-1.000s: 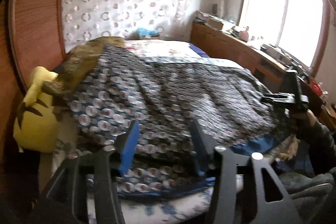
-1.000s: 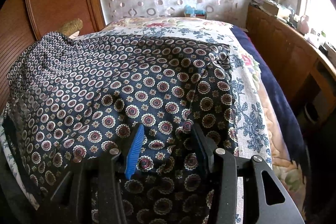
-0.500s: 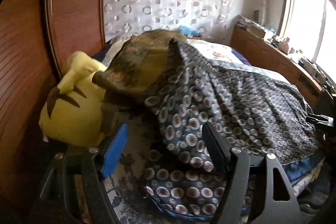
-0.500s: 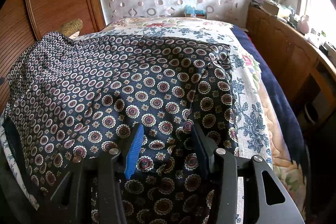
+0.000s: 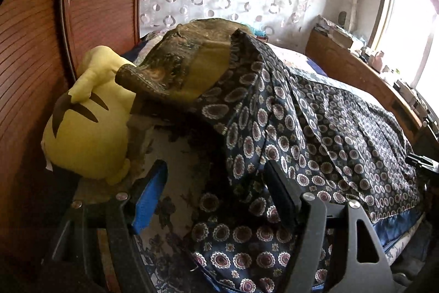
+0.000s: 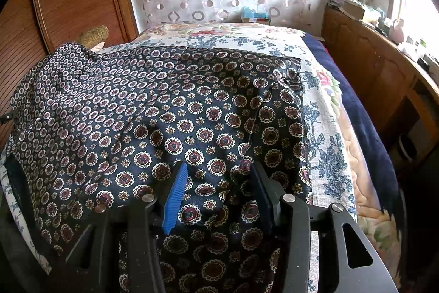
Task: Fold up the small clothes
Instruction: 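Grasp the shirt with the left gripper and lift it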
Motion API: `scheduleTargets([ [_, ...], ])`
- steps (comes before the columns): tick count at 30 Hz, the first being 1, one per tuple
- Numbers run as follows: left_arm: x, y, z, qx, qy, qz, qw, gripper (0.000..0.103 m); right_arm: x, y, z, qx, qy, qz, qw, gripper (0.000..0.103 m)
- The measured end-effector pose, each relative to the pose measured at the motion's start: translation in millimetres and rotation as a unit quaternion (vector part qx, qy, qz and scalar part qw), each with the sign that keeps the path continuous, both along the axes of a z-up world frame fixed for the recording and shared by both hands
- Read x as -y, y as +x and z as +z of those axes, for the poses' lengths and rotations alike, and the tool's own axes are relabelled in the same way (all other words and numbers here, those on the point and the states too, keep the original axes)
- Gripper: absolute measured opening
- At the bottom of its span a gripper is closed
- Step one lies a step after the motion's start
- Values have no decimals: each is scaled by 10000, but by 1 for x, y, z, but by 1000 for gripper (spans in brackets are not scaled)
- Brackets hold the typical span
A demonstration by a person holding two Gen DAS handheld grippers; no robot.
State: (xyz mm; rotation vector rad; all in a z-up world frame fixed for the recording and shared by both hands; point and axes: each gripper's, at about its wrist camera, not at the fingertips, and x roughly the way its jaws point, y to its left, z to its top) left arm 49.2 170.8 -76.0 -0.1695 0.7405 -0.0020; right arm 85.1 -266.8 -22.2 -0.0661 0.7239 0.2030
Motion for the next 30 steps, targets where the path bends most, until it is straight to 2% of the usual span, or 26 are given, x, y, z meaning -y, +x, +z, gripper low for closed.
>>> scheduleTargets([
  [2, -1, 2, 0, -5, -20, -21, 10000, 72, -1, 0, 0, 0, -3, 4, 10000, 49],
  [6, 0, 7, -2, -61, -147, -156, 9998, 52, 1, 1, 0, -3, -21, 16, 10000, 50],
  [14, 1, 16, -12, -339, -262, -219, 9988, 51, 1, 1, -1, -3, 8, 24, 10000, 50],
  [15, 2, 15, -12, -331, -295, -261, 9987, 49, 1, 1, -1, -3, 9, 25, 10000, 50],
  [16, 2, 14, -12, -319, -328, -310, 9985, 44, 1, 1, -1, -3, 12, 25, 10000, 50],
  [17, 3, 14, -12, -330, -355, -362, 9982, 30, 1, 1, -1, -3, 18, 24, 10000, 50],
  [18, 4, 13, -12, -340, -367, -418, 9979, 24, 2, 1, -1, -3, 19, 26, 10000, 50],
  [19, 6, 12, -10, -296, -405, -488, 9976, 11, 2, 1, -1, -4, 18, 28, 10000, 50],
  [20, 8, 10, -6, -228, -430, -532, 9974, 6, 2, 1, -1, -4, 15, 29, 10000, 50],
  [25, 24, 0, 21, 220, -378, -658, 9969, 5, 1, 1, -1, -5, 7, 34, 10000, 50],
  [30, 47, -9, 50, 623, -407, -964, 9926, 5, 1, 1, -1, -5, 20, 39, 10000, 50],
])
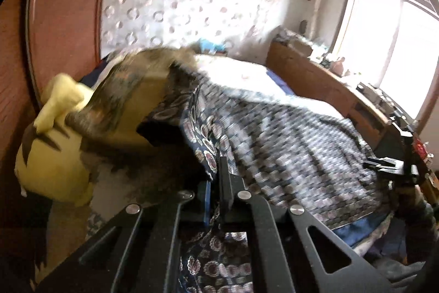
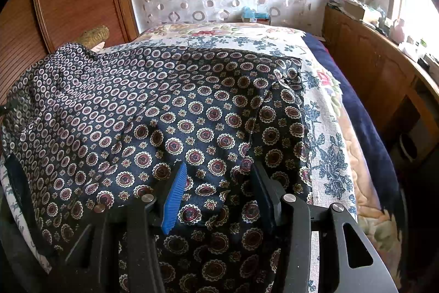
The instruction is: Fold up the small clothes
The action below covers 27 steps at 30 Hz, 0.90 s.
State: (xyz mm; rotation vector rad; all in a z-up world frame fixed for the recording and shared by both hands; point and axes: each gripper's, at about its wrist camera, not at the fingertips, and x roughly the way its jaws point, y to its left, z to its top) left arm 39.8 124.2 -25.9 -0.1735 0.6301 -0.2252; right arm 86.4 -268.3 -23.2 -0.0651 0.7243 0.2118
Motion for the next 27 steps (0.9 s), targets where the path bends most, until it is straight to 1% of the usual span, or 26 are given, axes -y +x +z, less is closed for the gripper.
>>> scheduleTargets([
  [4, 20, 1, 22, 271, -18, -256, 9993, 4, 1, 0, 0, 0, 12, 5, 10000, 50],
  [13, 59, 13, 50, 604, 27, -694, 9958, 4, 3, 0, -1, -2, 27, 11, 10000, 50],
  [17, 78, 16, 68, 776, 37, -971, 9922, 4, 3, 1, -1, -3, 44, 12, 10000, 50],
  [21, 106, 24, 89, 913, 221, -1345, 9864, 4, 3, 1, -1, -8, 29, 18, 10000, 50],
  [23, 118, 29, 98, 955, 259, -1503, 9837, 4, 1, 1, -1, -18, -15, 60, 10000, 54],
  [27, 143, 38, 108, 986, 327, -1784, 9785, 4, -2, 2, -1, -23, -52, 80, 10000, 55],
])
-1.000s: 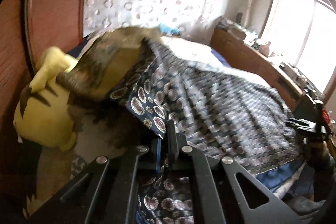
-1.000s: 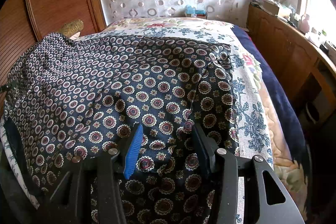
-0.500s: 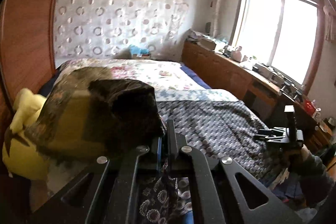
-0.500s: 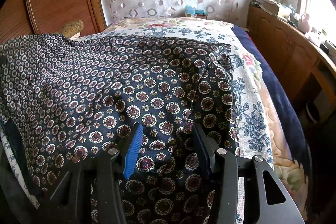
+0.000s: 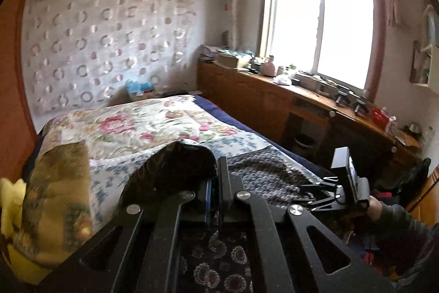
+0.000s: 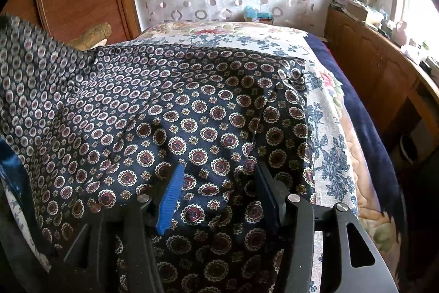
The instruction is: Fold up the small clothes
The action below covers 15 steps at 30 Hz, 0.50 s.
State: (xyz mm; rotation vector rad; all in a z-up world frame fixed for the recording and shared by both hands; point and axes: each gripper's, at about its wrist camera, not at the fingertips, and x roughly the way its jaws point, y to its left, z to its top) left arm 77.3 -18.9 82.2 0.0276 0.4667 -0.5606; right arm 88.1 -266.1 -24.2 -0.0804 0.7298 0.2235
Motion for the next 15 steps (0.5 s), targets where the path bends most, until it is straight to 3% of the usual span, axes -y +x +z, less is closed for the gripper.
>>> scheduleTargets([
  [4, 21, 10, -4, -245, -37, -378, 9990, 4, 1, 0, 0, 2, 63, 3, 10000, 55],
  [11, 70, 15, -33, -588, 345, -813, 9944, 5, 3, 0, 0, 5, 84, 7, 10000, 55],
  [13, 82, 14, -46, -766, 526, -987, 9908, 20, 4, 0, 0, 7, 120, 6, 9999, 55],
  [15, 84, 8, -56, -669, 662, -900, 9915, 44, 5, -1, 0, 8, 154, 7, 9999, 55],
])
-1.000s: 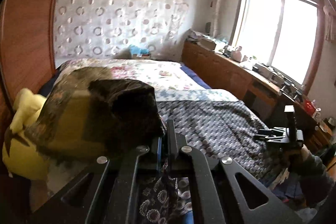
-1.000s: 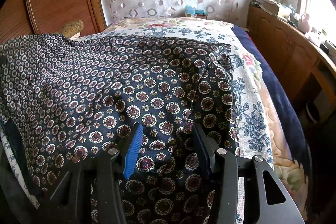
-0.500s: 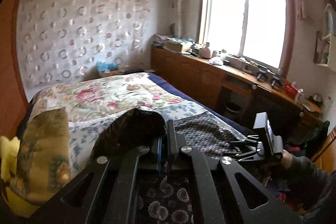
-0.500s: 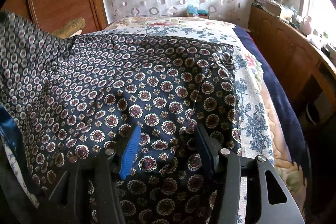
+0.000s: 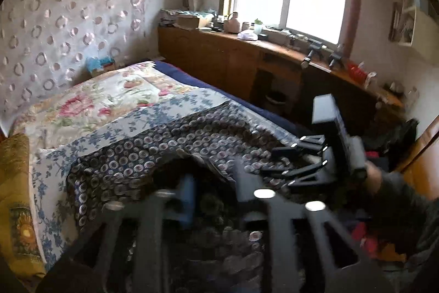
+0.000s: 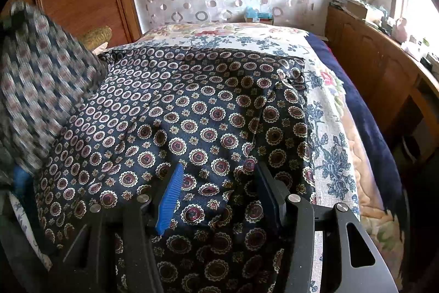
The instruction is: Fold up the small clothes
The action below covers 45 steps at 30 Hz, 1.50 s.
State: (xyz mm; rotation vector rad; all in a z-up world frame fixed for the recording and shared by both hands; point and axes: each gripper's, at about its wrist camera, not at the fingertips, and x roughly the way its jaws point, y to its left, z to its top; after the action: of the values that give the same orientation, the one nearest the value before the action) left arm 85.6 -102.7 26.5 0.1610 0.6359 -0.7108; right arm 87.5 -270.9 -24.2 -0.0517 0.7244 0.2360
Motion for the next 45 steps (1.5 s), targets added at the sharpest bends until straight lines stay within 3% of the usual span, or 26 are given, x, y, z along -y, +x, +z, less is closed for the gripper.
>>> scheduleTargets([
  [5, -13, -7, -12, -106, -128, 205, 9997, 54, 1, 0, 0, -1, 20, 2, 10000, 55],
  [8, -28, -13, -16, -97, -201, 381, 9990, 70, 2, 0, 0, -2, 32, 0, 10000, 55],
  [10, -36, -11, -21, -119, -272, 482, 9984, 75, 2, 0, 0, -3, 28, 1, 10000, 55],
  [24, -110, -14, -52, -104, -278, 1662, 9856, 76, 3, 1, -1, -5, 15, 6, 10000, 55],
  [32, -123, -13, -59, -93, -211, 1863, 9822, 76, -4, -3, 1, 28, -148, 41, 9999, 55],
  [38, -125, -14, -59, -26, -153, 1959, 9805, 76, -13, -19, 23, 340, -193, 169, 9991, 55],
  [45, -127, -15, -60, -32, -142, 1987, 9800, 76, -55, -30, 46, 536, -166, 765, 9955, 56],
])
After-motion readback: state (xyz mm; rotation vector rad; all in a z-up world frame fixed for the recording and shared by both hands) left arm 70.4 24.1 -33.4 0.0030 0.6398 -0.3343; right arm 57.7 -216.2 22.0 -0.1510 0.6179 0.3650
